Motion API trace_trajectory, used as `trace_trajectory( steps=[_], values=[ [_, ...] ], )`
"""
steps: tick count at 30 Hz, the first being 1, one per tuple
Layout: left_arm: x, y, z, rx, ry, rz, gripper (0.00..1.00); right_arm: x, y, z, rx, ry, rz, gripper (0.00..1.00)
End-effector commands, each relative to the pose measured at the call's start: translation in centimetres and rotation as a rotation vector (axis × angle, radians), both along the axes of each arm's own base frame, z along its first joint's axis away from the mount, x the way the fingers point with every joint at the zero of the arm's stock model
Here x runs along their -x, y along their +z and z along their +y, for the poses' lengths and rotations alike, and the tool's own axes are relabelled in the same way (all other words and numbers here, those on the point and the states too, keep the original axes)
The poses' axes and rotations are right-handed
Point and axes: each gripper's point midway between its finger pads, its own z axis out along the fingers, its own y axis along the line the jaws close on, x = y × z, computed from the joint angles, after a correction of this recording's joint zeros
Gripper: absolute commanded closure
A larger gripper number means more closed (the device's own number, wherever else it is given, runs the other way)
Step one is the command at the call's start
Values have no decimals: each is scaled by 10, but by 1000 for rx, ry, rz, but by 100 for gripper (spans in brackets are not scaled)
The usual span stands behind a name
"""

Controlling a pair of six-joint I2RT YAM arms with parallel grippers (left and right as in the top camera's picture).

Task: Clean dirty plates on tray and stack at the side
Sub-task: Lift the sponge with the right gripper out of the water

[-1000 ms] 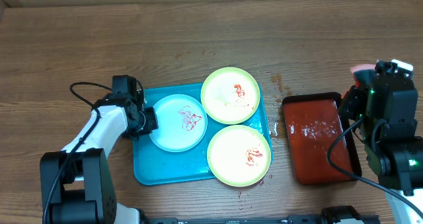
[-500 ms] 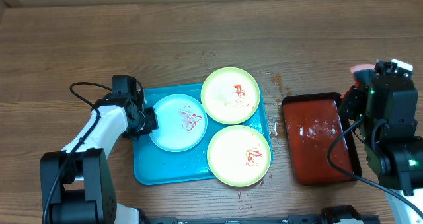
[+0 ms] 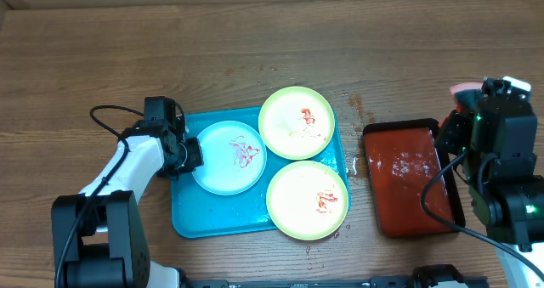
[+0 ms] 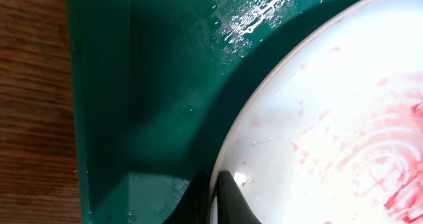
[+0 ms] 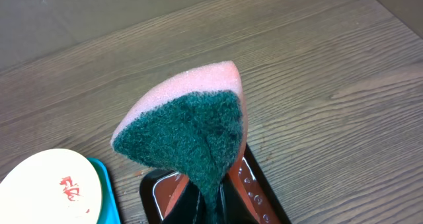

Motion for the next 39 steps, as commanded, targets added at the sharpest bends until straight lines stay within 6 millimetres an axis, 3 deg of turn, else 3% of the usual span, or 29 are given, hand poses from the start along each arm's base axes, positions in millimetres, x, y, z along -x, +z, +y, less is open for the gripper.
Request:
trace_trajectory(
  steps=[1, 22, 23, 27, 31, 39],
  values=[
    [11, -15, 6, -29, -7, 47, 96, 0, 18, 1, -2, 7, -51, 96],
    [11, -15, 6, -30, -7, 46, 96, -1, 15, 1, -7, 1, -40, 96],
    [11, -16, 6, -30, -7, 46, 96, 0, 10, 1, -31, -21, -24, 96],
    [9, -15, 6, -30, -7, 39, 96, 19, -46, 5, -162, -153, 218, 96],
    [8, -15, 6, -30, -7, 35, 96, 29, -91, 18, -204, -147, 461, 96],
    [9, -15, 6, -30, -7, 39, 96, 17, -133, 20, -197, -183, 625, 96]
  ],
)
